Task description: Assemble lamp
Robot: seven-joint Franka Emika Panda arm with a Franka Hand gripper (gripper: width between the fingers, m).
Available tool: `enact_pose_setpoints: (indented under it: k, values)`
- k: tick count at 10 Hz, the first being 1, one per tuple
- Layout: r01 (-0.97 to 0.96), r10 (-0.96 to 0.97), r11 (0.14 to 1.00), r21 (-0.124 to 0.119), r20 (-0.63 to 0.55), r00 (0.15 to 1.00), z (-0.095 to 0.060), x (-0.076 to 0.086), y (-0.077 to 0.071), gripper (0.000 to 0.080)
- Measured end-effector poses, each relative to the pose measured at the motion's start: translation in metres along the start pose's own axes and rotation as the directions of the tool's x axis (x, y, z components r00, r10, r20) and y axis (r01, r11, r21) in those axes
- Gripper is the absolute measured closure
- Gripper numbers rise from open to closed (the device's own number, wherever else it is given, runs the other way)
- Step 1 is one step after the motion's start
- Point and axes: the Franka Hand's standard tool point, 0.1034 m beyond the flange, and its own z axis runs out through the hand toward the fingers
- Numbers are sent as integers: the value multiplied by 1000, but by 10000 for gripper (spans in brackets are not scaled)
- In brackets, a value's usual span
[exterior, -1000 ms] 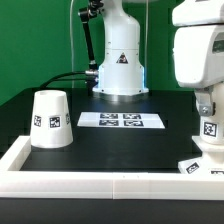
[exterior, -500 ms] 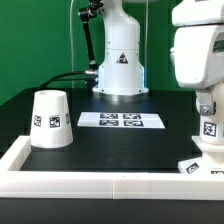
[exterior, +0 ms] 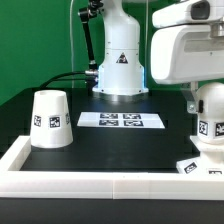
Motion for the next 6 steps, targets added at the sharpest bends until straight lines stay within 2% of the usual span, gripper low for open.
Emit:
enact_pose_setpoints:
  k: [2,6]
  values:
    - [-198,198,980,0,-11,980,0,2,0,220]
    - [-421,421,907,6,-17,907,0,3,1,219]
